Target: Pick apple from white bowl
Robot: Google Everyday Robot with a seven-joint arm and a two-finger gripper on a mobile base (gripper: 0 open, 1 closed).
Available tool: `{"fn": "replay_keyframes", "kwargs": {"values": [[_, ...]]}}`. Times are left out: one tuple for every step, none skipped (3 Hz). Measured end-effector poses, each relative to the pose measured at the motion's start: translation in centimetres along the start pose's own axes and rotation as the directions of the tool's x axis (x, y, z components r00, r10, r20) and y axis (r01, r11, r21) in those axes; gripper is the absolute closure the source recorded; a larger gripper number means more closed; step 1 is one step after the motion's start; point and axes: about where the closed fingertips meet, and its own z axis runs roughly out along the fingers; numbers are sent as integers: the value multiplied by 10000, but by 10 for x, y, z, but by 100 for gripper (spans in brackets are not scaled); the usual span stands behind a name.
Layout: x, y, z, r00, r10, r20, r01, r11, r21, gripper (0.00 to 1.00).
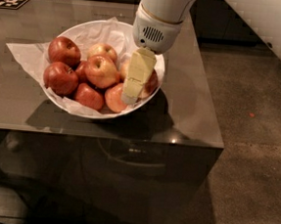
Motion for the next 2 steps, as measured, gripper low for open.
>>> {"fn": "replay_keyframes", "kwargs": {"values": [[2,2,10,9999,-49,-126,47,9998,-188,0],[4,7,22,9993,-165,-326,146,9982,-575,0]]}}
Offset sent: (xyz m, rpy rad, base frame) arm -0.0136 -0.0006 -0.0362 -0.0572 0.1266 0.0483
